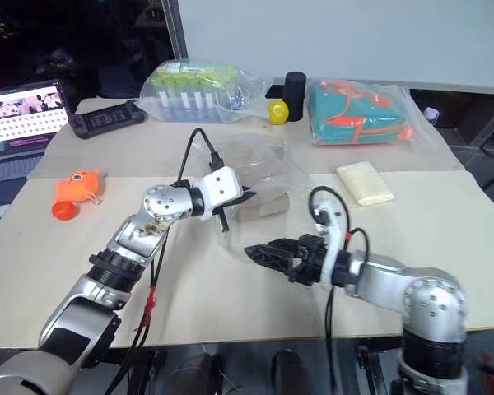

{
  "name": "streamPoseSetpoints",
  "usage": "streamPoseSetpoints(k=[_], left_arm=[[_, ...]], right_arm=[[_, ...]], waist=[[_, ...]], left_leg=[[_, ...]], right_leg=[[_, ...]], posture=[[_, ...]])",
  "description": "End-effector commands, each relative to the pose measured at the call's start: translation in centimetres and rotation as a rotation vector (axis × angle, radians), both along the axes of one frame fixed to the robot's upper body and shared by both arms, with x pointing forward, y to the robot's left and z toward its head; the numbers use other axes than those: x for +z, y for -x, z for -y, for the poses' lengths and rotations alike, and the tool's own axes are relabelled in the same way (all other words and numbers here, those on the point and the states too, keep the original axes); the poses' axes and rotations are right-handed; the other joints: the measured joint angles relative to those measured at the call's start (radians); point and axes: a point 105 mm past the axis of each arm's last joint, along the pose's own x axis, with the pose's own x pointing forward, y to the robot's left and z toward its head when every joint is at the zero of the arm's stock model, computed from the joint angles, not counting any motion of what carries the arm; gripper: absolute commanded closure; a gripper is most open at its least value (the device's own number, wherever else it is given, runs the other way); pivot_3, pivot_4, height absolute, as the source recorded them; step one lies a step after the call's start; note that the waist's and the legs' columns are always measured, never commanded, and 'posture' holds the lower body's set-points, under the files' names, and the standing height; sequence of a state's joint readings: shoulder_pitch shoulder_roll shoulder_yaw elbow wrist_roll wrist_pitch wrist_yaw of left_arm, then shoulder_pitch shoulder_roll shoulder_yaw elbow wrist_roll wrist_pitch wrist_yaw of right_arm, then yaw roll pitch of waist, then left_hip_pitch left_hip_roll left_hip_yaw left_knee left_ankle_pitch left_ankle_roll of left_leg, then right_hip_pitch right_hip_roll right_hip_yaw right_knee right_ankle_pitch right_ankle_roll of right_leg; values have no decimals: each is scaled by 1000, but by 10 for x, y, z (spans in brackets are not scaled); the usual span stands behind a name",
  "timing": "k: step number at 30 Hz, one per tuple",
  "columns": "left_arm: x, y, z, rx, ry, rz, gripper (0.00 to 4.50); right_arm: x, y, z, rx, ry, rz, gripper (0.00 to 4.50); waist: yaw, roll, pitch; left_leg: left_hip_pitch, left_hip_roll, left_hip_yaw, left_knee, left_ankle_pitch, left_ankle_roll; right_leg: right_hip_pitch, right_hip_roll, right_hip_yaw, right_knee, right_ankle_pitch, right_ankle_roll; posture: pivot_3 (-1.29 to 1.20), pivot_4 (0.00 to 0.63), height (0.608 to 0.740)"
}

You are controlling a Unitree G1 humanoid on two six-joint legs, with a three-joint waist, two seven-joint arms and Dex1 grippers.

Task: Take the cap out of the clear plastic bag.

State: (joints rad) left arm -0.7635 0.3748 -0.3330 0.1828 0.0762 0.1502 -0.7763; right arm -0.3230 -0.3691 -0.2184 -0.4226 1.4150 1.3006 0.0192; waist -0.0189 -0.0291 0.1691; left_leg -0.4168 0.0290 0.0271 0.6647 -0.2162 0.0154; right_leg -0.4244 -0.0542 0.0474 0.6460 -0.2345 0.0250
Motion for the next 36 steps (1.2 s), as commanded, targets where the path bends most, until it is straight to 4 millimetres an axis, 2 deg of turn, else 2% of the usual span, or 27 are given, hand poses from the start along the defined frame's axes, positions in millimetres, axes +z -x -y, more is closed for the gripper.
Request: streamPoseSetpoints(k=[1, 3, 6, 13, 16, 19, 23, 24, 28, 32, 33, 36], left_arm=[[16, 9, 7, -20, 35, 37, 4464], [16, 12, 6, -17, 35, 35, 4464], [16, 13, 4, -6, 34, 33, 4464], [16, 14, 3, 1, 25, 37, 4464], [14, 15, 3, -6, 10, 39, 4464], [15, 15, 2, -3, 11, 40, 4464], [15, 14, 0, 4, 7, 40, 4500], [14, 13, -1, 7, 6, 40, 4500], [14, 10, -4, 16, -3, 45, 4500], [11, 9, -5, 21, -7, 40, 4500], [11, 9, -5, 22, -8, 39, 4500], [8, 8, -5, 25, -16, 38, 4500]], right_arm=[[1, -31, 2, -173, -76, -53, 0], [-14, -53, 11, -319, -91, -156, 0], [-32, -70, 19, -467, -100, -268, 0], [-27, -106, 11, -596, -330, -395, 0], [-29, -125, 8, -638, -364, -423, 0], [-29, -132, 2, -629, -392, -434, 0], [-29, -132, -5, -603, -388, -433, 977], [-29, -132, -6, -596, -395, -437, 1487], [-23, -133, -3, -600, -432, -432, 2758], [-15, -134, 2, -613, -450, -409, 4219], [-14, -134, 2, -614, -449, -406, 4458], [-12, -125, -3, -568, -390, -394, 4458]], waist=[[1, 0, 0], [3, 0, 0], [4, 0, 0], [-5, 0, 0], [-11, 0, -1], [-18, 0, -1], [-22, 1, -1], [-23, 1, -1], [-24, 1, -1], [-24, 1, -1], [-24, 1, -1], [-24, 1, -1]], left_leg=[[0, 0, 0, 0, 0, 0], [0, 0, 0, 1, 0, 0], [0, 0, 0, 2, 0, 0], [-1, 1, 0, 2, 0, 0], [-1, 1, 0, 2, 0, 0], [-1, 1, 0, 1, 0, 0], [-2, 2, 0, 1, 0, 1], [-2, 2, 0, 1, 0, 1], [-1, 2, 0, 1, 0, 0], [-1, 2, 0, 1, 0, 0], [-1, 2, 0, 1, 0, 0], [-1, 2, 0, 1, 0, 0]], right_leg=[[0, 0, 0, 0, 0, 0], [1, 0, 0, 0, 1, 1], [1, 0, -1, 0, 1, 1], [-1, 0, 0, 1, 1, 1], [-1, 0, 0, 1, 1, 1], [-1, 1, 0, 0, 1, 1], [-1, 0, -1, 1, 1, 1], [-1, 0, -1, 1, 1, 1], [-1, 0, -1, 1, 1, 1], [-1, 0, -1, 1, 1, 1], [-1, 0, -1, 1, 1, 1], [-1, 0, -1, 1, 1, 1]], posture=[[0, 150, 740], [0, 150, 740], [0, 150, 740], [0, 150, 740], [0, 150, 740], [0, 150, 740], [0, 150, 740], [0, 150, 740], [0, 150, 740], [0, 150, 740], [0, 150, 740], [0, 150, 740]])
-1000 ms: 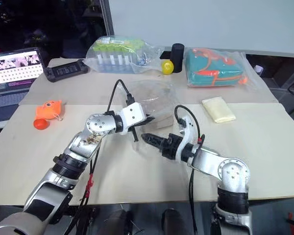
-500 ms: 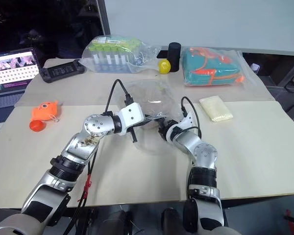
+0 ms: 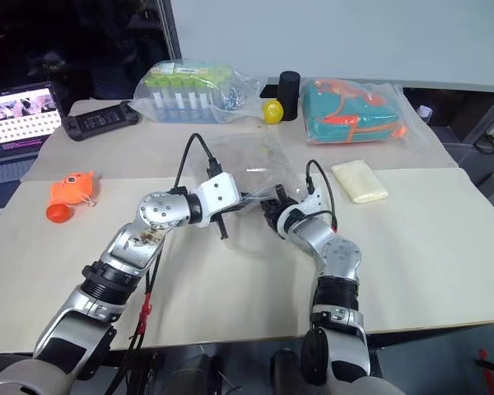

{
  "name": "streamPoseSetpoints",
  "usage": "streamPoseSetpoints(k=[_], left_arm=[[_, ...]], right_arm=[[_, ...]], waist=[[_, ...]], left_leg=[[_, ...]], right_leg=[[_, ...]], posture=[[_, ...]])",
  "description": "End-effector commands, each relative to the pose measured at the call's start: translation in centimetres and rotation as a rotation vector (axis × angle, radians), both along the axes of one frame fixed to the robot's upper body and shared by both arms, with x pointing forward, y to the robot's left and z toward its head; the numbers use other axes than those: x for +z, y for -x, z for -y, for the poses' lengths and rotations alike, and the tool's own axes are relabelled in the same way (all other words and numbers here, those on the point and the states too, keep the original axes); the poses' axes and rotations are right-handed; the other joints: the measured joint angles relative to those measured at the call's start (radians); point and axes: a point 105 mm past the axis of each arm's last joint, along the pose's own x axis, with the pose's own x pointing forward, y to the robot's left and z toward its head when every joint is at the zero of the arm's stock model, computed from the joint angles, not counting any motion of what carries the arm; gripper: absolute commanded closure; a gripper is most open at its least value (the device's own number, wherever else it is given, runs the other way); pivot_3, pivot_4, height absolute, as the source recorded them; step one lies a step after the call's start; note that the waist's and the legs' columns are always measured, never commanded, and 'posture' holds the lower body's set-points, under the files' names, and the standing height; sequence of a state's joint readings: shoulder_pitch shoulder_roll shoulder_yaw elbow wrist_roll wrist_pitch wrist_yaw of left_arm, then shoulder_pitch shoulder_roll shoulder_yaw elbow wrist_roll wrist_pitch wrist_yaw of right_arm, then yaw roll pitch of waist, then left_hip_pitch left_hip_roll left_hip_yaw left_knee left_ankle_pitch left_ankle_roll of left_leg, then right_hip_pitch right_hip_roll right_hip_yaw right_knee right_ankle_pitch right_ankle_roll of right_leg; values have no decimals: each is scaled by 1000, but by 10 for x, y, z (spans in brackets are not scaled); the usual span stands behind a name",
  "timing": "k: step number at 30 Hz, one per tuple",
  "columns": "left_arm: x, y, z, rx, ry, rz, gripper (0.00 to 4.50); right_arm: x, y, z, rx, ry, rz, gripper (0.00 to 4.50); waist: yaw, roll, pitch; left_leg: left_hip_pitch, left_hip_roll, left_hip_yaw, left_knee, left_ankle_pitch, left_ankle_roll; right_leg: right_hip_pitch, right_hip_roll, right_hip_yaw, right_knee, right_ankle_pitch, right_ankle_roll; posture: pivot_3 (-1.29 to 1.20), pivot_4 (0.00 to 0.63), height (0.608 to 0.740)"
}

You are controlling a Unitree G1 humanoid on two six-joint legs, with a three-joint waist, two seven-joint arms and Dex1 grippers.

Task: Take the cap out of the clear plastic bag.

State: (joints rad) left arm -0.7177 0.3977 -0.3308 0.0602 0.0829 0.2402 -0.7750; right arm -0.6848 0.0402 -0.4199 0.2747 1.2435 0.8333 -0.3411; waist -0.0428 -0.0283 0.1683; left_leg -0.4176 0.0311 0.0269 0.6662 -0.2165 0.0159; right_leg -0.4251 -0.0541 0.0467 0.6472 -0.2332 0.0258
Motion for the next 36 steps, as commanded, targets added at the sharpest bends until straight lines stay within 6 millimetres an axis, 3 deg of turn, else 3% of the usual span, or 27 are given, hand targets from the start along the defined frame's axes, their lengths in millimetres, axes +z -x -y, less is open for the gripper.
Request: streamPoseSetpoints(k=[1, 5, 9, 14, 20, 23, 27, 31, 33, 36], left_arm=[[7, -3, -2, 6, -8, 46, 4500], [6, -6, -4, 14, -10, 50, 4500], [3, -7, -5, 14, -13, 50, 4500], [1, -8, 4, -8, 1, 45, 4500], [-3, -8, 6, -31, -10, 39, 4500], [-4, -11, 1, -24, -18, 42, 4500], [-5, -12, -4, -14, -24, 45, 4500], [-5, -12, -6, -11, -24, 46, 4500], [-6, -11, -6, -10, -23, 47, 4500], [-6, -9, -4, -11, -21, 46, 4500]], right_arm=[[9, 15, -2, 77, 76, 35, 4458], [15, 48, 2, 213, 158, 89, 4458], [5, 79, 15, 331, 305, 41, 4458], [27, 118, 26, 424, 304, 159, 4458], [51, 193, 51, 838, 483, 361, 4458], [70, 212, 63, 938, 467, 396, 4458], [87, 213, 77, 935, 464, 410, 4458], [85, 201, 81, 870, 387, 408, 4458], [82, 185, 82, 793, 342, 419, 4458], [52, 135, 77, 573, 330, 285, 4458]], waist=[[0, 0, 0], [2, 0, 0], [2, 0, 0], [3, 0, 0], [6, 0, 0], [8, 0, 0], [10, -1, -1], [19, -2, -1], [22, -2, -1], [20, -4, -1]], left_leg=[[0, 0, 0, 0, 0, 0], [-3, 0, -1, 0, 0, 0], [-3, -1, -2, 0, 0, 0], [-3, -1, -1, 0, 0, 0], [-5, -2, -2, 2, -1, 3], [-4, -2, -2, 2, -2, 4], [-3, -2, -2, 4, -2, 4], [-3, -2, -1, 4, -2, 4], [-4, -1, -1, 4, -2, 4], [-3, -1, -1, 5, -2, 4]], right_leg=[[0, 0, 0, 0, 0, 0], [-1, -1, -1, 0, 0, 0], [0, -2, -1, -2, 0, 1], [1, -1, -1, -3, 0, 1], [1, -2, -1, -7, 0, 3], [2, -1, -1, -6, 0, 3], [4, 0, -1, -6, 0, 3], [3, 0, -1, -6, 1, 3], [3, 1, -1, -6, 0, 3], [3, 1, 0, -6, 1, 3]], posture=[[0, 150, 740], [0, 150, 740], [0, 150, 740], [0, 150, 740], [0, 150, 740], [0, 150, 740], [0, 150, 740], [0, 150, 740], [0, 150, 740], [0, 150, 740]])
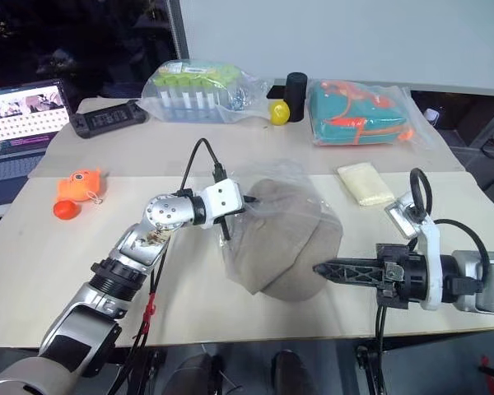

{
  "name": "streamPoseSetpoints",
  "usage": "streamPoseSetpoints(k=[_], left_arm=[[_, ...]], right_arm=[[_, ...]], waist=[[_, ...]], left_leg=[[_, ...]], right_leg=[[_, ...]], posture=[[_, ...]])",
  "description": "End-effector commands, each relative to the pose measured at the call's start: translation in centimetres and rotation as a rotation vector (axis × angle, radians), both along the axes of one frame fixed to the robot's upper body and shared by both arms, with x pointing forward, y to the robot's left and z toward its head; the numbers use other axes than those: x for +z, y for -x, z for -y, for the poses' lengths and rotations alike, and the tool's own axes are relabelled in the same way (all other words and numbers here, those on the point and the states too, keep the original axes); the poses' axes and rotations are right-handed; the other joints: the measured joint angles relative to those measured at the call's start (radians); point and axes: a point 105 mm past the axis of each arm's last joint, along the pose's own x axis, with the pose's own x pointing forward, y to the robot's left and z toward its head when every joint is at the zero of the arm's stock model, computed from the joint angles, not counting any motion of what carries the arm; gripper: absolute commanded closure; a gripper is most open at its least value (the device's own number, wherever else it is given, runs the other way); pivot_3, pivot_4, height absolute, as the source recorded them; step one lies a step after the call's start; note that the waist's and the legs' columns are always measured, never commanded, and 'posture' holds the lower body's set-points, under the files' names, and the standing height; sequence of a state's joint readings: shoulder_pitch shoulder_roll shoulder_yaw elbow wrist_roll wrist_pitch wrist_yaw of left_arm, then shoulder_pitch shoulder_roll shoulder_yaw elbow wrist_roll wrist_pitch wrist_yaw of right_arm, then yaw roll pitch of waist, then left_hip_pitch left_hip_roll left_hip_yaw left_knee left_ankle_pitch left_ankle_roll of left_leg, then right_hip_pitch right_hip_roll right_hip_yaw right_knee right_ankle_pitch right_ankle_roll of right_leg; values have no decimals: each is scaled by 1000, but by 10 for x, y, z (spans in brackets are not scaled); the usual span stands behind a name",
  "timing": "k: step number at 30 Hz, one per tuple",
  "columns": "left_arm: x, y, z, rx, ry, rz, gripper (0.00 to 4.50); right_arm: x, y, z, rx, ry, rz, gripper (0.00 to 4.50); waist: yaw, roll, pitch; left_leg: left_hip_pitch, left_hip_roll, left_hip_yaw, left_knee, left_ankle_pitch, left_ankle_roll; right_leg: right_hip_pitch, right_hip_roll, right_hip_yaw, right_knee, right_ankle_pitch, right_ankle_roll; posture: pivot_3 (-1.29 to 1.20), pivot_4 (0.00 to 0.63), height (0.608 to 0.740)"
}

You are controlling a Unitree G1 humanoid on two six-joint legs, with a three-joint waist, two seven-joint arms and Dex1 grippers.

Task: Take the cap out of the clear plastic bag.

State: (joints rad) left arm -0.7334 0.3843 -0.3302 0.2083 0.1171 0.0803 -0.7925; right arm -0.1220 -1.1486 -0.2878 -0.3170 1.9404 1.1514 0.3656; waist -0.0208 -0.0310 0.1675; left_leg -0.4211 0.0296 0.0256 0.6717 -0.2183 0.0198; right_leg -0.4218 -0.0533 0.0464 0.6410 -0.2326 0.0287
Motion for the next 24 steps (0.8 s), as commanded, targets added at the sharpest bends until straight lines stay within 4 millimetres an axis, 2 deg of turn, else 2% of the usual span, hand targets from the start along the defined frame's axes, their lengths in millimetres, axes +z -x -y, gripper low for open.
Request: streamPoseSetpoints(k=[1, 3, 9, 12, 17, 20, 22, 24], left_arm=[[7, 0, -2, 20, 12, 24, 4500], [8, -1, -4, 28, 5, 31, 4500], [15, -12, -24, 88, -49, 72, 4500], [18, -24, -40, 140, -78, 96, 4500], [28, -45, -55, 181, -109, 127, 4500], [39, -73, -75, 303, -80, 143, 4500], [35, -88, -93, 414, -103, 163, 4500], [24, -93, -104, 463, -149, 179, 4500]], right_arm=[[-26, -56, -10, -268, -42, -92, 4458], [-30, -72, -24, -306, -96, -128, 4458], [-20, -114, -70, -327, -236, -188, 4458], [-18, -122, -90, -294, -251, -201, 4458], [-19, -132, -100, -286, -239, -199, 4458], [-20, -141, -106, -298, -220, -192, 4458], [-18, -144, -110, -298, -215, -185, 4458], [-16, -146, -112, -301, -219, -181, 4458]], waist=[[-3, -1, 0], [1, 0, 0], [3, 0, 0], [5, 0, 0], [12, 0, 0], [11, 0, 0], [9, 0, 0], [6, 0, 0]], left_leg=[[0, 0, 0, 1, 0, 0], [-1, 0, 0, 2, 0, 0], [-4, 1, 1, 5, -1, 1], [-3, 2, 1, 5, -1, 2], [-7, 2, -1, 5, -1, 2], [-9, 1, -1, 6, -1, 2], [-9, 0, -1, 7, -1, 2], [-9, -1, -1, 6, -2, 3]], right_leg=[[0, 0, 0, 1, 0, 0], [-1, 0, 0, 2, 1, 0], [-4, 1, 0, 3, 1, -1], [-3, 1, 0, 3, 1, -1], [-4, -2, -3, 3, 2, 0], [-5, -3, -4, 4, 3, 2], [-5, -3, -4, 1, 3, 2], [-5, -2, -4, 1, 3, 2]], posture=[[0, 150, 740], [0, 150, 740], [0, 150, 740], [0, 150, 740], [0, 150, 740], [0, 150, 740], [0, 150, 740], [0, 150, 740]])
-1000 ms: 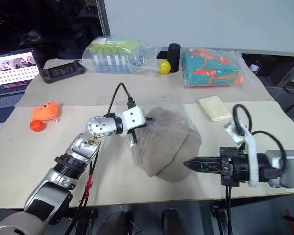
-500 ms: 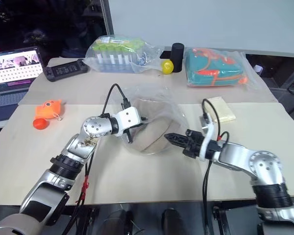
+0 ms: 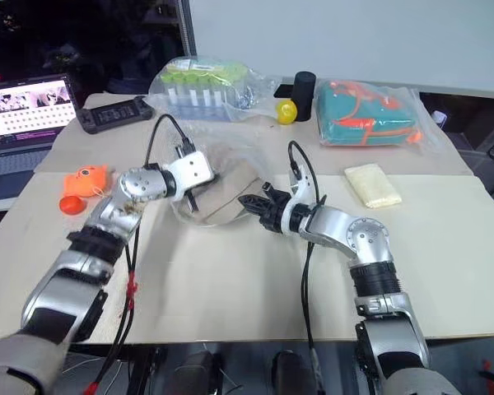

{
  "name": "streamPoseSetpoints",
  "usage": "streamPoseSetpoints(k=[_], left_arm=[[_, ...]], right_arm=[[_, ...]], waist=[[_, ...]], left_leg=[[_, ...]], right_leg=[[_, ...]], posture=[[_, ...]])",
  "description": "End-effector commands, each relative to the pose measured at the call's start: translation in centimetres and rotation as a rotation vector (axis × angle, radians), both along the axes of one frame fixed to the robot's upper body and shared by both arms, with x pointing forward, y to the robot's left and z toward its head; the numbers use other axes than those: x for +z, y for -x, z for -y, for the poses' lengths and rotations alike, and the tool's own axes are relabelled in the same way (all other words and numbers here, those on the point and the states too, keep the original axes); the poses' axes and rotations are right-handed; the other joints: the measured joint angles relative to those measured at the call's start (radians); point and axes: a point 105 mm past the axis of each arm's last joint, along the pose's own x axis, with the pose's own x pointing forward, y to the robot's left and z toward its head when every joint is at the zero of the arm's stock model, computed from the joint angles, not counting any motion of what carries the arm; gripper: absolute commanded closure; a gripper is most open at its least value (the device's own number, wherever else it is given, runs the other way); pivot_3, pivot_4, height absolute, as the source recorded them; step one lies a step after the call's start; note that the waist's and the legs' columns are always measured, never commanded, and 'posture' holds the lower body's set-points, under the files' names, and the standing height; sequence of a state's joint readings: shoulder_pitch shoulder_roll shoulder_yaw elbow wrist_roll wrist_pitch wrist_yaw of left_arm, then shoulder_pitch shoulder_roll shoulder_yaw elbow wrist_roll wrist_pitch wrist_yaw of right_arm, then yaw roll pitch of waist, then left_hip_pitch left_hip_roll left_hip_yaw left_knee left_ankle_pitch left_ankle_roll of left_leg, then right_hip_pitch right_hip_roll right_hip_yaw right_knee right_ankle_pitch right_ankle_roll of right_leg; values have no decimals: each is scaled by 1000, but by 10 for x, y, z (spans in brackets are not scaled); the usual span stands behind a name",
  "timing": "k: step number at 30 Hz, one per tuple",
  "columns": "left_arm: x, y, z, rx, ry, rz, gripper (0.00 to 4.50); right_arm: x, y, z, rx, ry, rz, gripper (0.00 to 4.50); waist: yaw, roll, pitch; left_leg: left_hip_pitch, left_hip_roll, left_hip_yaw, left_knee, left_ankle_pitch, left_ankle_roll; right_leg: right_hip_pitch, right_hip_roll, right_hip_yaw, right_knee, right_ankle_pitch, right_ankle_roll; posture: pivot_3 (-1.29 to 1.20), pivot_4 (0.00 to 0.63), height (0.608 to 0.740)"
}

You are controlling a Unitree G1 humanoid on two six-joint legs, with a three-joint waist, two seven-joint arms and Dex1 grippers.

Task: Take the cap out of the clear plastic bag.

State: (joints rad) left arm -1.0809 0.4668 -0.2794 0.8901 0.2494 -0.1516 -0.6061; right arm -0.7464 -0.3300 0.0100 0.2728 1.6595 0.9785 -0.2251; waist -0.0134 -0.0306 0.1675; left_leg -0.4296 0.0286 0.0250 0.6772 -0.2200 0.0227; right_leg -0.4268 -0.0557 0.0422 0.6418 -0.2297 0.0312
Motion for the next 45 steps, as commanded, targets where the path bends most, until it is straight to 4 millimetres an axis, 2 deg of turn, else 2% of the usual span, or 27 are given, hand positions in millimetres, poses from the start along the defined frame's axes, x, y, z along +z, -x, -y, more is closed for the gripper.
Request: streamPoseSetpoints(k=[1, 3, 6, 8, 11, 14, 16, 18, 19, 20, 22, 25, 27, 30, 33, 37, 39, 40, 43, 45], left_arm=[[-13, -11, -21, 111, -27, 40, 4500], [-27, -10, -22, 128, -18, 15, 4500], [-41, -7, -13, 104, 31, -21, 4500], [-49, -4, -7, 88, 66, -42, 4500], [-61, 1, -4, 80, 94, -70, 4500], [-69, 4, -6, 83, 93, -81, 4500], [-69, 5, -9, 91, 93, -81, 4500], [-68, 4, -14, 102, 96, -80, 4500], [-67, 4, -15, 104, 97, -80, 4500], [-67, 4, -16, 106, 96, -80, 4500], [-68, 5, -17, 106, 90, -84, 4500], [-68, 5, -16, 104, 89, -84, 4500], [-67, 5, -15, 98, 87, -83, 4500], [-66, 5, -15, 94, 83, -81, 4500], [-66, 5, -19, 98, 80, -79, 4500], [-67, 8, -21, 90, 83, -80, 4500], [-69, 14, -15, 44, 92, -88, 4500], [-70, 17, -11, 13, 95, -90, 4500], [-70, 32, 1, -79, 116, -105, 4500], [-70, 45, 6, -139, 109, -116, 4500]], right_arm=[[18, -2, 0, 0, -37, 49, 4458], [26, 0, 1, -6, -67, 41, 4458], [50, 7, 0, -17, -180, 5, 4458], [65, 4, 2, -94, -276, -58, 4458], [68, 2, 7, -217, -348, -178, 4458], [70, 35, -3, -148, -326, -66, 4458], [42, 61, 5, -138, -242, -16, 4458], [15, 85, 27, -106, -136, 54, 4458], [10, 92, 35, -83, -104, 79, 4458], [4, 97, 50, -74, -62, 97, 4458], [5, 105, 83, -33, 24, 150, 4458], [22, 115, 107, 59, 93, 224, 4458], [48, 129, 113, 171, 94, 326, 4458], [85, 151, 119, 311, 76, 470, 4458], [108, 161, 130, 335, 100, 544, 4458], [146, 139, 153, 129, 45, 686, 4458], [172, 118, 165, -20, -49, 763, 4458], [177, 107, 166, -72, -69, 764, 4458], [180, 75, 162, -184, -96, 748, 4458], [165, 43, 156, -280, -27, 700, 4458]], waist=[[-4, 0, 0], [-6, 0, 0], [-3, 0, 0], [-2, 0, 0], [-3, 0, 0], [-1, 0, 0], [3, 1, -1], [15, 1, -2], [17, 1, -2], [16, 1, -2], [15, 2, -3], [14, 1, -3], [5, 1, -3], [-5, 1, -3], [-3, 1, -3], [-2, 1, -3], [-3, 1, -3], [-2, 1, -3], [-3, 1, -3], [-2, 2, -3]], left_leg=[[0, 1, 0, -1, 0, 1], [0, 1, 0, -1, -1, 2], [-4, 2, 1, -1, -1, 2], [-8, 1, 1, 1, -1, 1], [-10, 1, 1, 2, 0, 1], [-10, 1, 1, 1, 0, 1], [-11, 1, 0, 1, 0, 1], [-13, 0, -1, 2, -1, 1], [-14, -1, -1, 2, -1, 1], [-14, -3, 0, 3, -1, 1], [-13, -5, 2, 5, 0, 3], [-2, -8, 1, 4, 1, 6], [5, -7, 1, 1, 1, 6], [4, -2, 2, 1, 1, 6], [4, -1, 2, 0, 1, 6], [4, 1, 2, 0, 1, 6], [4, 0, 2, 1, 1, 6], [4, 0, 2, 1, 1, 6], [5, 1, 4, 1, 1, 6], [4, 1, 5, 0, 1, 6]], right_leg=[[0, 1, 0, 1, 0, 0], [0, 0, 0, 2, 0, 0], [-4, -1, 0, 4, 0, 0], [-9, -2, 0, 6, 0, 0], [-11, -3, 1, 8, 1, 0], [-11, -3, 1, 8, 1, 0], [-12, -3, 0, 7, 1, 0], [-11, -4, -2, 7, 1, 1], [-10, -5, -1, 5, 1, 2], [-10, -7, -1, 4, 1, 3], [-9, -8, 3, 3, 3, 7], [2, -9, 1, -4, 3, 7], [9, -7, 2, -6, 4, 6], [7, -2, 4, -8, 5, 4], [6, 0, 3, -8, 5, 4], [7, -2, 3, -9, 5, 4], [7, -3, 5, -9, 6, 5], [7, -3, 5, -9, 7, 5], [6, -2, 7, -9, 7, 5], [5, -2, 7, -9, 7, 5]], posture=[[0, 150, 740], [0, 150, 740], [0, 150, 740], [0, 150, 740], [0, 150, 740], [0, 150, 740], [0, 150, 740], [0, 150, 740], [0, 150, 740], [0, 150, 740], [0, 150, 740], [0, 150, 740], [0, 150, 740], [0, 150, 740], [0, 150, 740], [0, 150, 740], [0, 150, 740], [0, 150, 740], [0, 150, 740], [0, 150, 740]])
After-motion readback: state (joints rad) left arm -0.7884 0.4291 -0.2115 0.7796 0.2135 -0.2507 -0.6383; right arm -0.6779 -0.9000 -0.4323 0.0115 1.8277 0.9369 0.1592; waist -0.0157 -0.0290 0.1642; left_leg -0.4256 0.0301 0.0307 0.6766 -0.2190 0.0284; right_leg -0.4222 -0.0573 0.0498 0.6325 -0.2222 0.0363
